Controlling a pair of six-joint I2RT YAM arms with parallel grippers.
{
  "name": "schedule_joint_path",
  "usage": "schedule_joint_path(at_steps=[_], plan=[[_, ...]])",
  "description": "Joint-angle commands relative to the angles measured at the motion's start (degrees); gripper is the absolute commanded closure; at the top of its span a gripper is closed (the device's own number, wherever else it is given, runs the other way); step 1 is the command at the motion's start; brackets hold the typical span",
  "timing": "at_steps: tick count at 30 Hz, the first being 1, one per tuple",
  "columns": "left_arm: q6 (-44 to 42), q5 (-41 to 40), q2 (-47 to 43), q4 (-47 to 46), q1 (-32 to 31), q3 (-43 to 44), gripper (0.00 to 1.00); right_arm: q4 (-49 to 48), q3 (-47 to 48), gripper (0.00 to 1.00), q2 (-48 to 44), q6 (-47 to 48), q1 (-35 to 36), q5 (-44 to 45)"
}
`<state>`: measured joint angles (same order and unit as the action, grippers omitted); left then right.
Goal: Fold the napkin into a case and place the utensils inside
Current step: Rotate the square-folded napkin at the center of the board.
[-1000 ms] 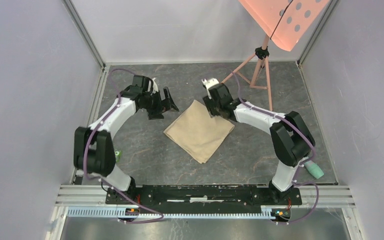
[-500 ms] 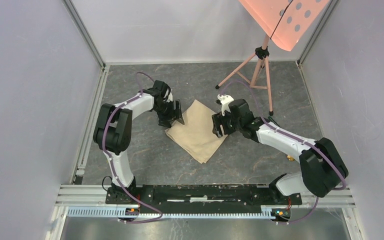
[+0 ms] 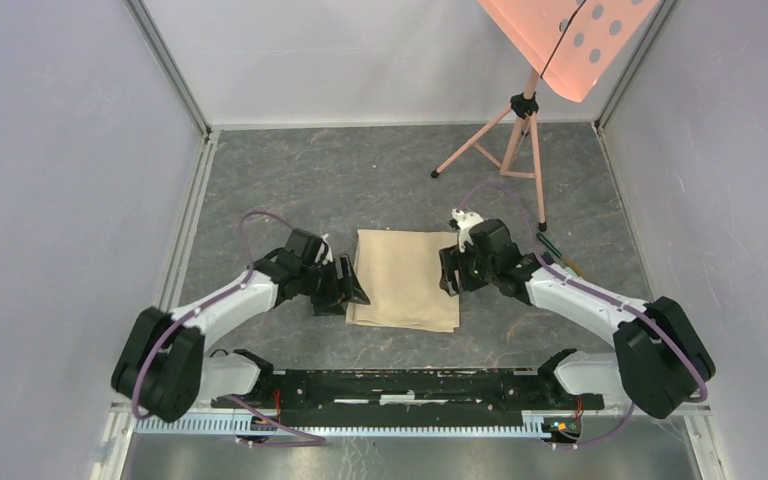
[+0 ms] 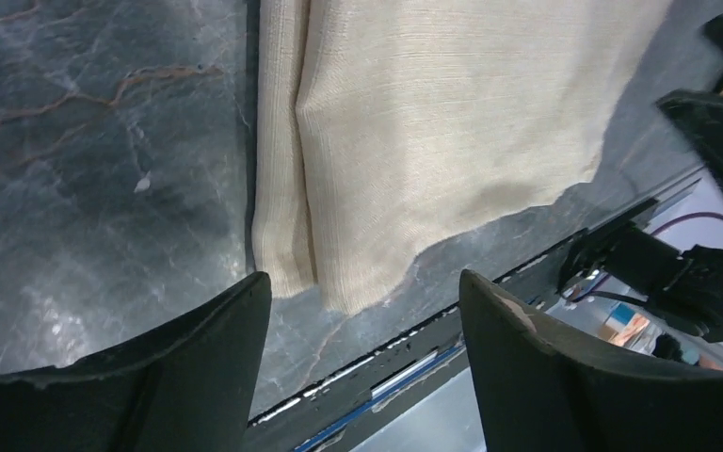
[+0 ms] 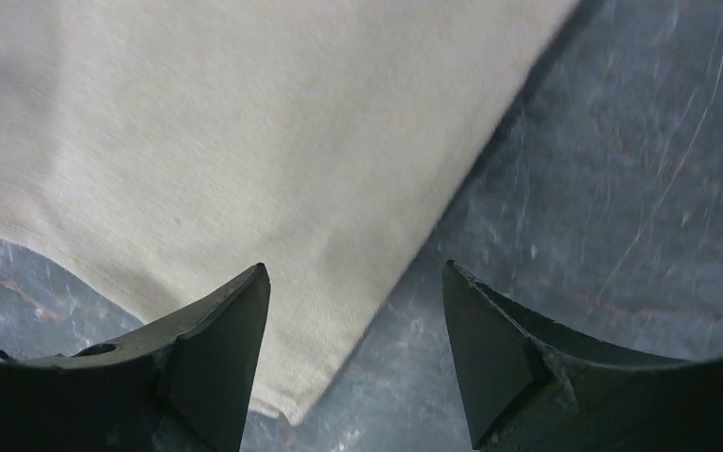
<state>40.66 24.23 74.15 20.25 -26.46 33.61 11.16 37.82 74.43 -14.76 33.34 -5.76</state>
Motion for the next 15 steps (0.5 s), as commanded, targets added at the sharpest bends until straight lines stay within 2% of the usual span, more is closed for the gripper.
schedule_joint_path(at_steps=[1,7,10,15], plan=[[6.5,-3.0,-9.7,0.9,-0.1,-2.3,0.24,2.3,-4.5,0.27,-5.0,-6.1,-0.6,-1.4],[6.8,0.2,-11.6,1.0,-1.1,-3.9,0.39,4.0,-10.2,0.36,-11.4,-12.1,-0.6,-4.0],[6.5,1.4,-10.5,-0.1,-1.7,-4.3,0.46,0.4,-14.3,0.39,-13.7,-15.6,-0.5,-9.6],[5.0,1.1,-8.5,0.4,-3.3,-3.6,0.39,0.4,-17.1,0.4,-16.3,-18.4,-0.2,-10.0]])
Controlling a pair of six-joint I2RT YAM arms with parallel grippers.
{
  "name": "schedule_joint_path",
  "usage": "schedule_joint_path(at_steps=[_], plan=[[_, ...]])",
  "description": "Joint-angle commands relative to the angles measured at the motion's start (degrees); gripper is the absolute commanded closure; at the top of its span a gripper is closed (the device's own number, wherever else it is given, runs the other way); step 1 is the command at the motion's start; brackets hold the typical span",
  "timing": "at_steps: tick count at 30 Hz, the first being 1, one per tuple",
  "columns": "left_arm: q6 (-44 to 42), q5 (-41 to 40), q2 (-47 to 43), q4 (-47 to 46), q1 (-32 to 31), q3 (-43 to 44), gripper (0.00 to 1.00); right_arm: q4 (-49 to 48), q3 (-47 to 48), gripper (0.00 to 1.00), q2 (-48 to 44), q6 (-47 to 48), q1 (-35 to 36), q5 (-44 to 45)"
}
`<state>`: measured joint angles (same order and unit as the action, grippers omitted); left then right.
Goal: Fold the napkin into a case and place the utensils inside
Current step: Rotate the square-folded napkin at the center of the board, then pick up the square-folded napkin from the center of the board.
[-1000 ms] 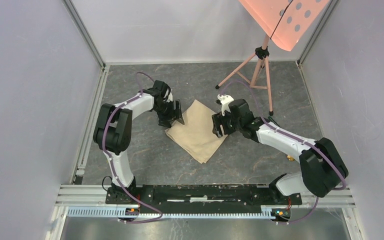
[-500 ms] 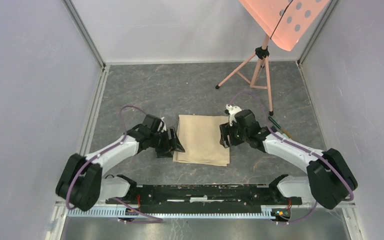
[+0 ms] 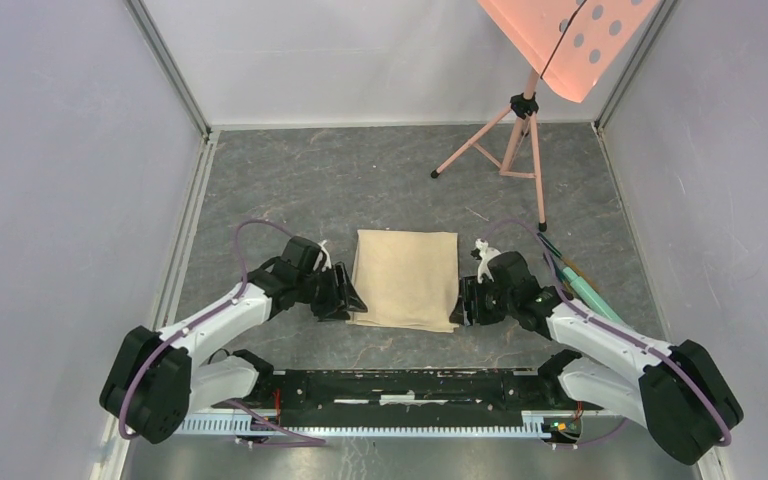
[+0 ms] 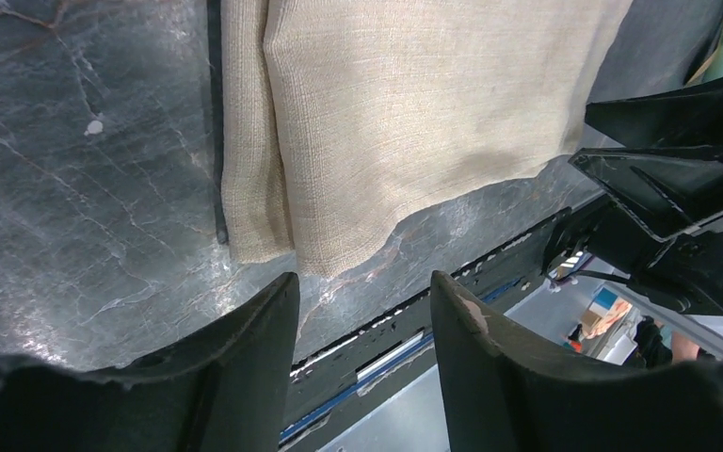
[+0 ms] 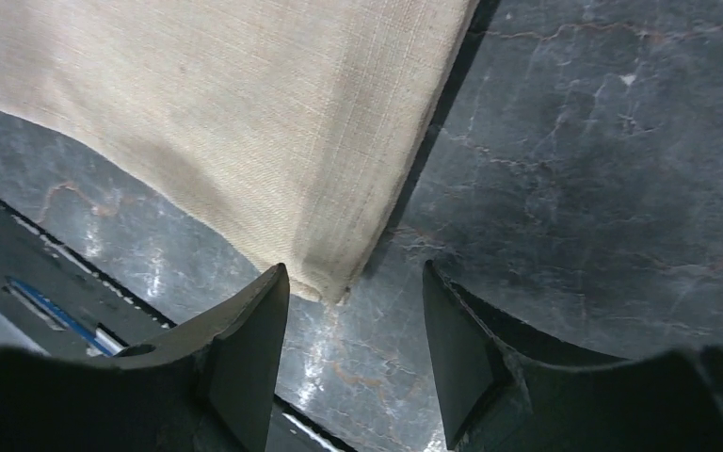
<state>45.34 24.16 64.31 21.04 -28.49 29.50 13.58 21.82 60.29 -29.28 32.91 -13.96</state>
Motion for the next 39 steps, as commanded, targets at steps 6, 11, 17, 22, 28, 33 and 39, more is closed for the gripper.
schedule_joint_path(at_steps=[6,11,17,22,28,33,39], plan=[[-0.4,0.1,3.5,-1.0,-3.1,0.2,0.44,-3.3,-3.4,0.45,-2.6,-5.1,0.4,-2.5],[-1.0,-0.8,4.0,-1.1,-3.2,0.1,0.53,-5.0,-4.6,0.48,-2.9,-6.5,1.1,-3.5],[-1.1,-1.2,3.9,-1.3,-3.2,0.2,0.56,-6.4,-5.3,0.55,-2.2,-7.2,1.3,-3.4],[-1.4,-1.2,3.6,-1.2,-3.2,-0.1,0.61,-6.1,-5.3,0.65,-3.3,-7.6,1.4,-2.8],[-2.1,-2.4,3.1,1.0,-3.2,0.0,0.5,-5.3,-5.0,0.71,-3.9,-7.4,1.5,-2.0],[-2.4,-4.0,2.1,1.9,-3.2,0.2,0.51,-6.1,-5.2,0.79,-3.7,-7.8,1.4,-2.3],[-3.5,-4.4,4.4,1.6,-3.2,1.1,0.54,-6.4,-5.6,0.9,-4.3,-7.7,1.4,-2.3]])
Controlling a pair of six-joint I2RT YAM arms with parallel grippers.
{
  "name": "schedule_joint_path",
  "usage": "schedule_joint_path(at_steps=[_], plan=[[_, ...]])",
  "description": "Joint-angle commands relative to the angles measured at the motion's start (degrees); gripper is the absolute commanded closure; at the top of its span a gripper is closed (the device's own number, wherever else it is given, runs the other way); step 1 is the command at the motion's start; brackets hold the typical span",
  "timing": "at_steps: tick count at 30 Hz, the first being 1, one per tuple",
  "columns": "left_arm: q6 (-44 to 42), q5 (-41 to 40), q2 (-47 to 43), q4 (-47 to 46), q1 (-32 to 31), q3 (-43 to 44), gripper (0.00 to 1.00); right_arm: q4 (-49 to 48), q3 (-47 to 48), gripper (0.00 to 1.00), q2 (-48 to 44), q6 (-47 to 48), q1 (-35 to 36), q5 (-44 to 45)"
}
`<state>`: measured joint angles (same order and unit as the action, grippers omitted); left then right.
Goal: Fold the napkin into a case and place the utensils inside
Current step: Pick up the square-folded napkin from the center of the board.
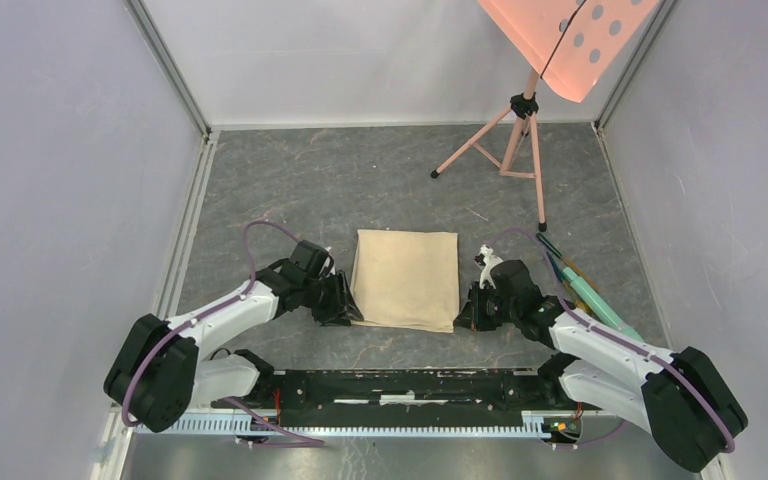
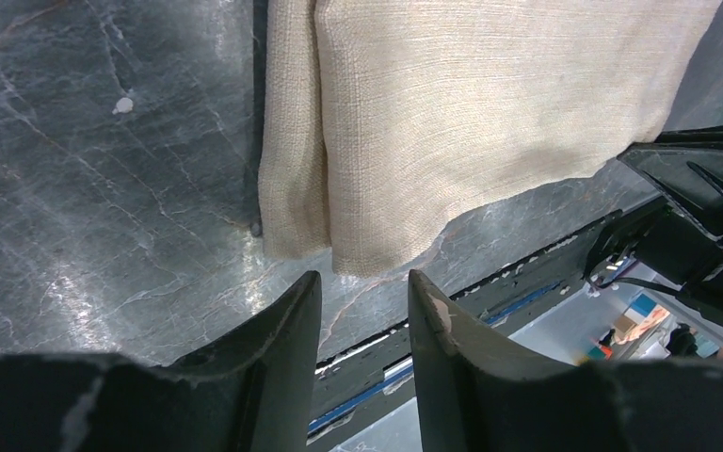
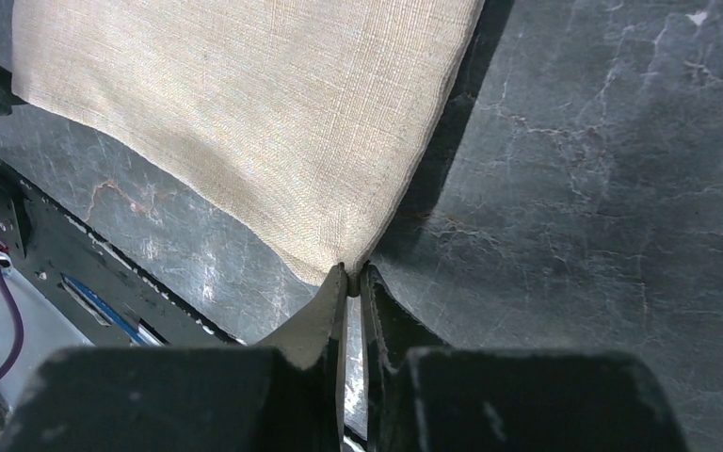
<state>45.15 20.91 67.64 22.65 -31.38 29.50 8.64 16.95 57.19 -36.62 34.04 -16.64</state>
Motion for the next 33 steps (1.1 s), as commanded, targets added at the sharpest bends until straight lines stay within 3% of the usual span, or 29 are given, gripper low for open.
schedule_joint_path(at_steps=[1,7,16,19,33], plan=[[-3.5,-1.2,1.4,-0.1,-0.3,1.3,0.55,-1.7,-0.8,0.92,-1.1,-0.4,0.3,0.4],[-3.7,-1.1,3.3,-1.2,-0.3,1.6,0.59,-2.8,-1.0,0.99,-0.8,-0.6,0.3,-0.3],[-3.4,-1.9,0.3,-0.6,-0.3,2.4,0.8,-2.6,0.2,1.0,-2.2,-0.1,0.2,-0.5],[-3.7,-2.8,-0.7,1.0,-0.3,3.6,0.94,-2.1,0.9,1.0,-2.7,0.1,0.3,-0.6],[-6.3,-8.1,-3.0,7.3,-0.2,5.3,0.95,-4.4,1.4,1.0,-2.0,-0.8,1.3,-2.8]])
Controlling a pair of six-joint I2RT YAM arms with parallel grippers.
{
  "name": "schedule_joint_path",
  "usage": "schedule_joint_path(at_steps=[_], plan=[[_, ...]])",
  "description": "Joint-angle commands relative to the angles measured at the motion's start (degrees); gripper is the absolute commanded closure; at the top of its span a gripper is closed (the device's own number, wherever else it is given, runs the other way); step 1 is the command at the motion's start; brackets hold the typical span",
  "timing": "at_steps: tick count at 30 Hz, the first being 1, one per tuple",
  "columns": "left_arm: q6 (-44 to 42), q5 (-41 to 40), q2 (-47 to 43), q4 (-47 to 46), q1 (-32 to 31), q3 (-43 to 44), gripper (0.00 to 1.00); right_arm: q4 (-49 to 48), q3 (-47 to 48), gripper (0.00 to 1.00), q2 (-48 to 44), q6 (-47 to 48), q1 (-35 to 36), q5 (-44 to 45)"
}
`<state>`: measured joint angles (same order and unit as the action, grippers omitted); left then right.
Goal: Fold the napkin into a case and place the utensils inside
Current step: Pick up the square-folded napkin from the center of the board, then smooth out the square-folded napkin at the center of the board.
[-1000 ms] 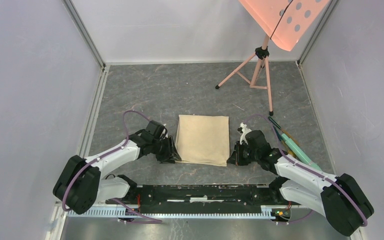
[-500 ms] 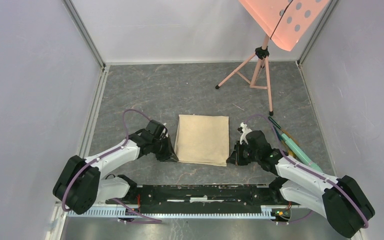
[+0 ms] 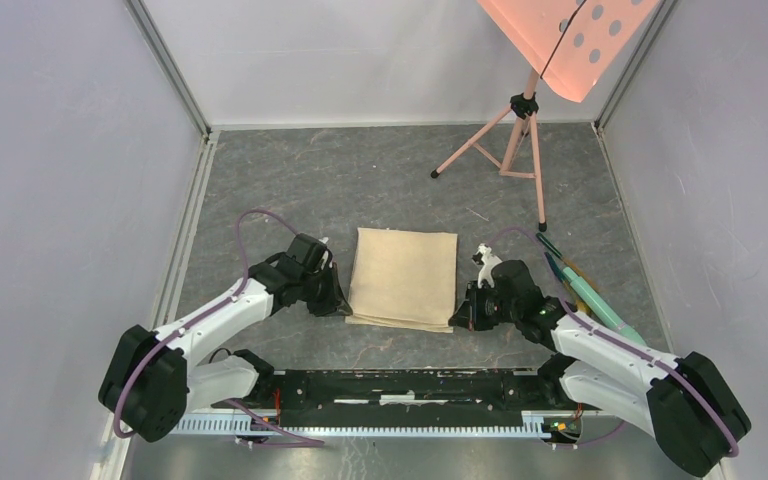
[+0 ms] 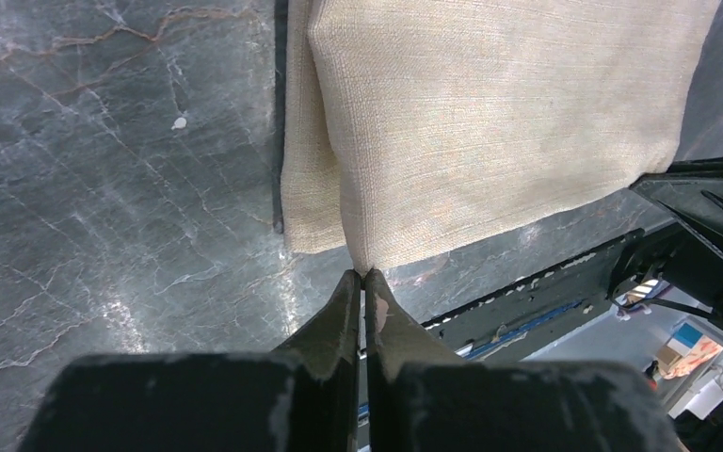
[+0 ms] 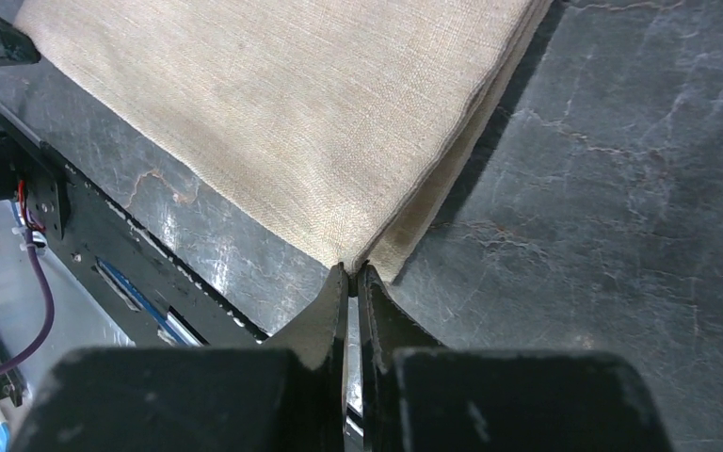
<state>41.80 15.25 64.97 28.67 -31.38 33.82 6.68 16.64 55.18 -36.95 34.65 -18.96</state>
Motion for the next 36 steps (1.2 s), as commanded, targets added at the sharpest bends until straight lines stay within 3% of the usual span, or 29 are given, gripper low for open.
schedule_joint_path(at_steps=[1,11,16,18,22,27,31,36], plan=[[-3.0,-2.5,0.0,0.9,-0.3,0.6,0.95,-2.4,1.6,1.0,0.0,-0.4,0.7,-0.2],[-3.1,-1.4,3.4,-1.0,-0.3,-1.0,0.93,-3.9,-0.7,0.98,1.3,-0.4,1.1,0.5],[-3.1,-0.3,1.9,1.9,-0.3,-0.8,0.81,1.7,2.5,0.67,1.0,3.4,1.1,2.0],[-1.8,0.7,-0.6,3.2,-0.3,-0.4,0.71,6.8,5.6,0.59,-0.3,6.2,1.1,4.1],[-0.6,-0.4,-5.1,6.8,-0.3,3.1,0.61,10.3,10.2,0.52,-1.8,8.7,1.0,4.9],[1.1,2.3,-1.4,0.9,-0.3,5.7,0.61,-2.7,9.9,0.58,6.0,5.1,1.4,-4.4],[1.8,4.2,5.8,-4.9,-0.3,4.1,0.7,-9.1,6.7,0.64,9.5,3.1,2.1,-4.0],[2.5,3.4,7.9,-9.3,-0.3,-1.8,0.72,-11.2,1.3,0.63,9.4,3.0,2.3,-1.6]])
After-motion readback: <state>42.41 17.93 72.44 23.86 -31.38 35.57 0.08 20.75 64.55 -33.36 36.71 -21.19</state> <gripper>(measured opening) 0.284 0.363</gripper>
